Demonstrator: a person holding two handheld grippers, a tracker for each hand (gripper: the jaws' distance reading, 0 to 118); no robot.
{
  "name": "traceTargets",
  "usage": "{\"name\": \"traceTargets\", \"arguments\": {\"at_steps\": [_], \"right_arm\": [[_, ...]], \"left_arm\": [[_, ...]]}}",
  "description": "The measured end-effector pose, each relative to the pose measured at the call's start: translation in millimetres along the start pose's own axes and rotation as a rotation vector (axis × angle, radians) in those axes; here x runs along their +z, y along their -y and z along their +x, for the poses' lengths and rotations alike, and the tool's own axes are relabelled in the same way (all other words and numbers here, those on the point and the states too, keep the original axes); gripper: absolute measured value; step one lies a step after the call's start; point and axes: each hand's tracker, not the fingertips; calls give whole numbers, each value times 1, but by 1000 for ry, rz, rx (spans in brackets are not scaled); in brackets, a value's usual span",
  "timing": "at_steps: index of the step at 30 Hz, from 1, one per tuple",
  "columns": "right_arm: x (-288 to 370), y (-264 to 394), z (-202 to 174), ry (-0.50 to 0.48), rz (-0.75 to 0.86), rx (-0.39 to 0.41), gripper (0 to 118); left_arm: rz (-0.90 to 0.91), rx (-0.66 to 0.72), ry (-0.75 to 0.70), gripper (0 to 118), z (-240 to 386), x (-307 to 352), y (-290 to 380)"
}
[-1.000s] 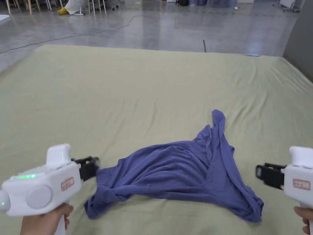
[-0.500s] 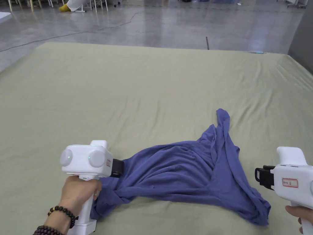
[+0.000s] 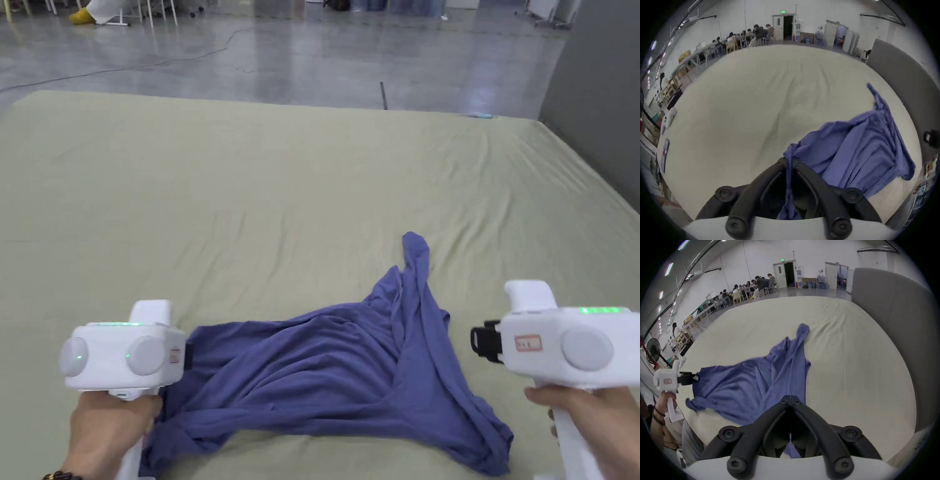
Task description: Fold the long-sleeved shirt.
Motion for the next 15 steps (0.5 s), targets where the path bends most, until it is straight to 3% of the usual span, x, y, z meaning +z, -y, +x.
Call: {"name": "traceTargets", "arguments": {"at_steps": [2,3,5,6,11,15], "right_arm": [[-13,-32,1,0,10,9,3],[-23,-51,0,-10,12,17,20],[-49,-84,-5,-32,-7,48,99],[-68,-100,-9,-45,-40,72,118],[-152,-145,-28,-29,-144,113,112],[-212,-149,-46,-78,-212,139,101]], "left_arm": [[12,-4,7,2,0,5,-11],[29,-2,22,2,-1,5,-15],[39,2,36,2,1,5,-23],[42,-1,38,2,2,5,-27],[47,8,55,2,4,-6,-34],[32,20,61,2,1,-17,-39]]}}
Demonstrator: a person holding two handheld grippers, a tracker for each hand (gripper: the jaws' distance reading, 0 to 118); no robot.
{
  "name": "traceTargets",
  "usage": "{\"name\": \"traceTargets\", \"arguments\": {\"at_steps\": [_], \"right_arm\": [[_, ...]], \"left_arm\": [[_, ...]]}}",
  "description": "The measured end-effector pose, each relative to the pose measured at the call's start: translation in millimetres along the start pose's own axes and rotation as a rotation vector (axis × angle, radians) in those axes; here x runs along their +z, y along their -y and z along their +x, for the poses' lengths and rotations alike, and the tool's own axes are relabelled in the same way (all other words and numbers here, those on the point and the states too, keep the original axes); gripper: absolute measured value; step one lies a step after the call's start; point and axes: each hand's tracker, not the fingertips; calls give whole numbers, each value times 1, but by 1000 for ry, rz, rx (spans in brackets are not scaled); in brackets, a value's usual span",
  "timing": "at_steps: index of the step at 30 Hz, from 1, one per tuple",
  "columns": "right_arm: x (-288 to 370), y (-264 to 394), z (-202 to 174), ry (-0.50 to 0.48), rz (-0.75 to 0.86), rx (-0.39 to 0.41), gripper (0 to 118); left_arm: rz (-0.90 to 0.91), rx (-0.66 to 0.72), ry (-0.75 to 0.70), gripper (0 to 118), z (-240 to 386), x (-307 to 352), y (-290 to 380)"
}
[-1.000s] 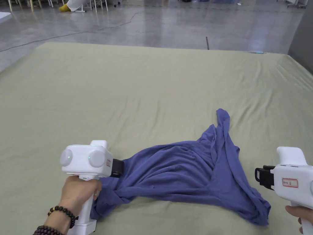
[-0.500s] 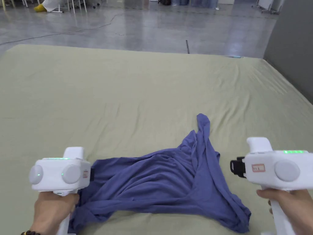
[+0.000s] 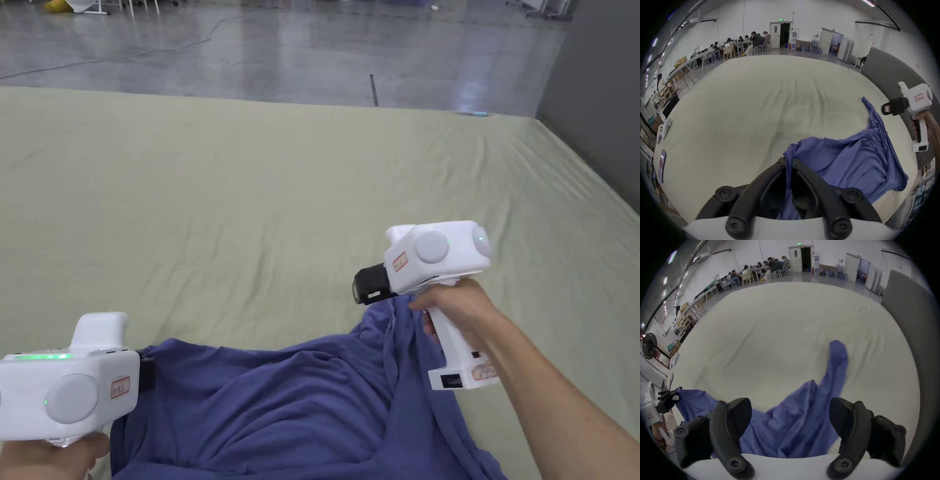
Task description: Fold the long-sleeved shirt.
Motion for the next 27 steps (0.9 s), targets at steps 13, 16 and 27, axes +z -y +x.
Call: {"name": "traceTargets", "arguments": {"at_steps": [13,16,27], "right_arm": [[-45,24,-25,71,-152,19,11],[-16,28,-18,38,-67,-31,11],[147,-49,18,26,318,-110,11]], "left_arm": [[-6,11,-10,2,-5,-11,-9],[41,30,2,2,-6,3,-18],[319,8,9,2,8,76,-148]]}}
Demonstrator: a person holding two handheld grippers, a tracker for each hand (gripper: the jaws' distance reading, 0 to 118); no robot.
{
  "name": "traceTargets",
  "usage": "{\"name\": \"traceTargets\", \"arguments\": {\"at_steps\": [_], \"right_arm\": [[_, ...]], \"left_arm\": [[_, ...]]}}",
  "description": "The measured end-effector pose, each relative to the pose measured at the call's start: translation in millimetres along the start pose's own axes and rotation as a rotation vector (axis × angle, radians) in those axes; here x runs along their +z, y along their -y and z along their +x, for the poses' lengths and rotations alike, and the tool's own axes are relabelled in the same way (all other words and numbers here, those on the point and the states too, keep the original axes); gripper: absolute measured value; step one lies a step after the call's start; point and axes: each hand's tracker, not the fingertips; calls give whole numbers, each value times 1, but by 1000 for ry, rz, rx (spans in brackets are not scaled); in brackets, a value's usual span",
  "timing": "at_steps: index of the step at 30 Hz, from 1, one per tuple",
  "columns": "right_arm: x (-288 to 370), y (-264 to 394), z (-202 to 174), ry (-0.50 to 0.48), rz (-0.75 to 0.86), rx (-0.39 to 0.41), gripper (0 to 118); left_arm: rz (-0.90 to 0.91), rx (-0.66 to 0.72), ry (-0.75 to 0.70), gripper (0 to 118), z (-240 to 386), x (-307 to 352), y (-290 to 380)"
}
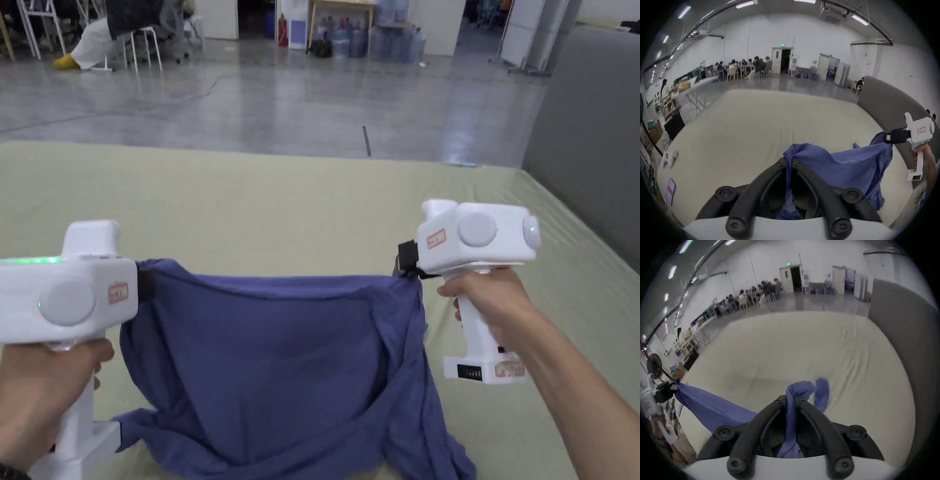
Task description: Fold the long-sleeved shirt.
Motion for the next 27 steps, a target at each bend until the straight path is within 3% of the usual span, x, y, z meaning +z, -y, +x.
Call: {"name": "traceTargets", "arguments": {"at_steps": [10,17,22,27], "right_arm": [[75,-160,-9,75,259,72,11],[102,-266,-10,139,409,49,11],[121,-300,-14,164,462,39,11],[110,-285,-9,166,442,42,11]], "left_arm": [[195,-48,-4,2,43,-5,-180],[260,-28,-42,2,60,-25,-289],[281,47,-16,2,59,-30,-322],[280,-23,-27,2,64,-49,-301]]}}
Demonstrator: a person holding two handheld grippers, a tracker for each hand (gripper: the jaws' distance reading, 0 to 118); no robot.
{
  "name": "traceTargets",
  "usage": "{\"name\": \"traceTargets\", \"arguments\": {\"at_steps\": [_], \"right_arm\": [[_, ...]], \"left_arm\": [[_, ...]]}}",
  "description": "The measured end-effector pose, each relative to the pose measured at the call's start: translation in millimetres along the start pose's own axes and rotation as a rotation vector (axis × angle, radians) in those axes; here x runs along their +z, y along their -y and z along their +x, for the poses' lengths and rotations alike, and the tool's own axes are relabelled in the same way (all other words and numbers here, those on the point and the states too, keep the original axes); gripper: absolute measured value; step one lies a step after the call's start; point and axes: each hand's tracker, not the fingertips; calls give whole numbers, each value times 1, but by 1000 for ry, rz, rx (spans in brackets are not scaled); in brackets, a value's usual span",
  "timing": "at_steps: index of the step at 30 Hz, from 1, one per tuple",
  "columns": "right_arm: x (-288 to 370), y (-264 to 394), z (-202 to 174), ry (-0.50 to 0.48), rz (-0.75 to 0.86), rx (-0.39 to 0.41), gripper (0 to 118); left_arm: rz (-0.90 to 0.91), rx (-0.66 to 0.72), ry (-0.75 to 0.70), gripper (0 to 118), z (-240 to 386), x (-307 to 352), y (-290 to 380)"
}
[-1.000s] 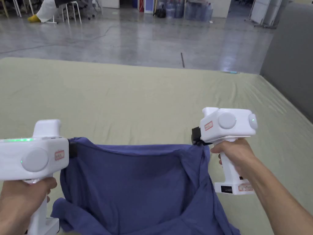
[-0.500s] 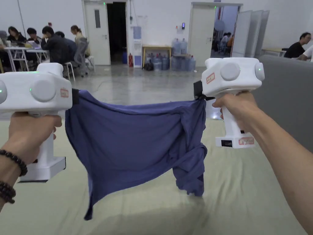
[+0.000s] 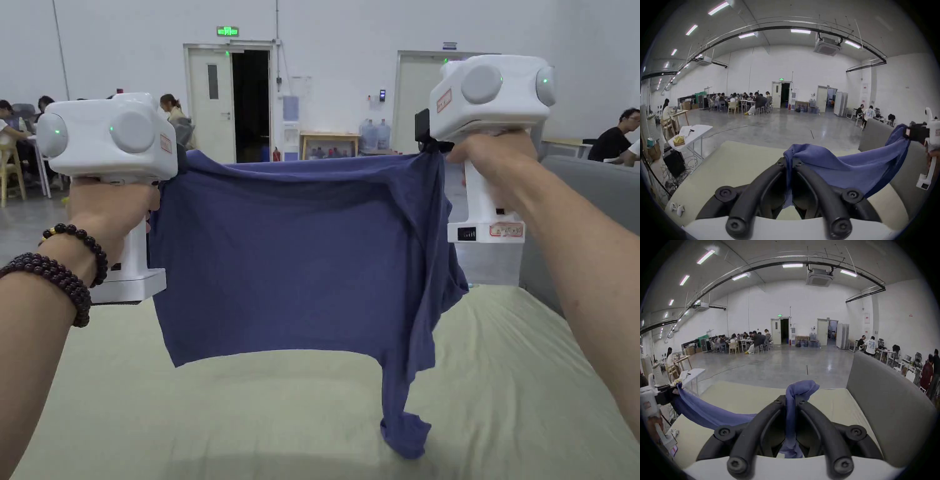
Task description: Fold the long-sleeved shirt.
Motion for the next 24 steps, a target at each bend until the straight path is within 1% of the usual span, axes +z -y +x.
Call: {"name": "traceTargets", "arguments": {"at_steps": [3,6,9,11,14,16,19,20,24], "right_arm": [[-16,40,6,13,-58,-27,11],[-38,92,15,9,-133,-99,11],[-45,141,20,-4,-182,-128,11],[-43,162,25,-12,-199,-135,11],[-13,184,30,-40,-186,-160,11],[17,203,31,-47,-169,-162,11],[69,241,30,-56,-147,-147,11],[87,258,30,-63,-140,-136,11],[164,332,23,-61,-158,-104,11]], "left_arm": [[-51,3,15,2,-1,-13,34],[-96,0,15,2,0,-23,77],[-141,-31,20,2,1,-23,117],[-158,-28,30,2,-3,-16,134],[-160,2,52,2,-13,10,151],[-107,41,89,2,-21,39,169],[-83,46,118,2,-30,87,206],[-86,36,140,2,-33,106,223],[-105,40,146,2,-47,171,302]]}}
